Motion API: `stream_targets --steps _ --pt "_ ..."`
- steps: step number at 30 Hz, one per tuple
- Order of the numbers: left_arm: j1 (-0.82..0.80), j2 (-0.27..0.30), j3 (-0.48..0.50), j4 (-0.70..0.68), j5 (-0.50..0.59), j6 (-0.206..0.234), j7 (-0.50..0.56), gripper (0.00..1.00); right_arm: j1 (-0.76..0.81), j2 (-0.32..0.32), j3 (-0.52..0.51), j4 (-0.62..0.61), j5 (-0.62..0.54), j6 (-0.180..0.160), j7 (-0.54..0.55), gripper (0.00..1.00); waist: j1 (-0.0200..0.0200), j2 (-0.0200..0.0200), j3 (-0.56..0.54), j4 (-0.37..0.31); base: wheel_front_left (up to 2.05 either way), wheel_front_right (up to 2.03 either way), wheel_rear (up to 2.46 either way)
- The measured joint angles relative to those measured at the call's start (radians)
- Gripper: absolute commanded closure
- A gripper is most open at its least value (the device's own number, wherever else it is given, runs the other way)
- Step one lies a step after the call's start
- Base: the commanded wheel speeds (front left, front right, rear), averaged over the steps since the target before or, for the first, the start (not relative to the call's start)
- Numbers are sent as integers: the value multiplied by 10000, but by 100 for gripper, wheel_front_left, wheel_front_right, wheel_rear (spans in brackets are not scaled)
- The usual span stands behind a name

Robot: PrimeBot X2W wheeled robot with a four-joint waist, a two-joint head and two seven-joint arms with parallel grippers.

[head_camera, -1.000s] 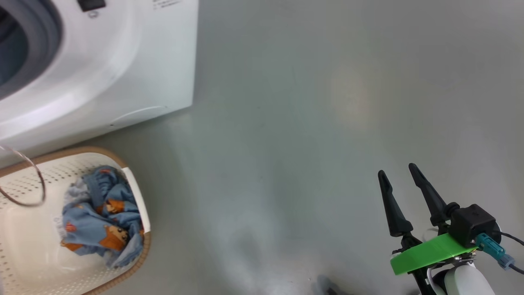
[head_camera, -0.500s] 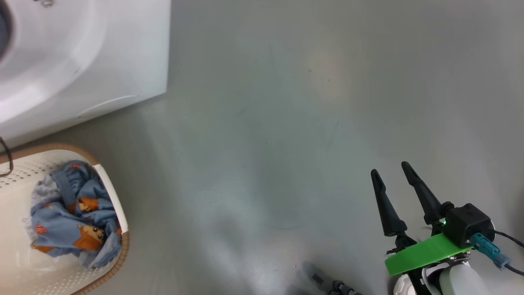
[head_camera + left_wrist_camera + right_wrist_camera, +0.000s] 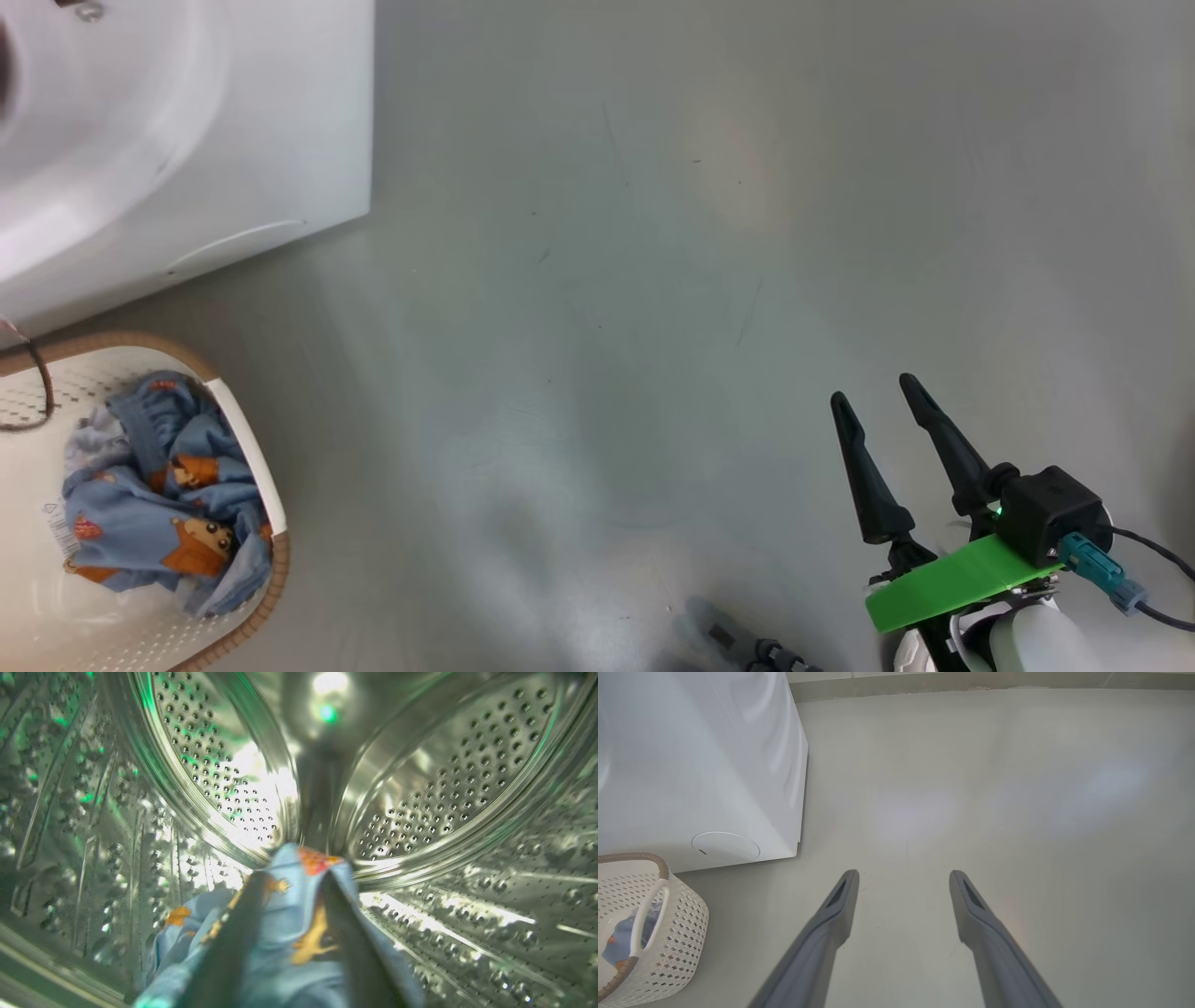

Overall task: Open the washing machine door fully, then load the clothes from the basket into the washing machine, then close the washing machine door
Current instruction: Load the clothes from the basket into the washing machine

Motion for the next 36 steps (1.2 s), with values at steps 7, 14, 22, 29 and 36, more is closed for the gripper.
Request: stream_targets --steps 7,14,22,29,36 --pt "-366 -38 -121 754 -10 -109 0 0 -4 17 -194 35 13 0 0 0 0 0 -126 293 0 0 0" --pt "-159 -449 -90 644 -10 -81 0 0 -36 25 -234 75 13 0 0 0 0 0 -343 711 0 0 0" --pt "958 -934 65 167 -42 -96 0 0 -71 -2 -213 188 13 0 0 0 0 0 -832 1172 0 0 0" --pt "1856 -1488 215 -267 -44 -199 0 0 -129 -27 -282 282 13 0 0 0 0 0 -1277 1633 0 0 0" --pt "2717 -2048 190 -706 59 -525 0 0 -128 -46 -464 376 13 -2 0 0 0 0 -1690 2112 0 0 0"
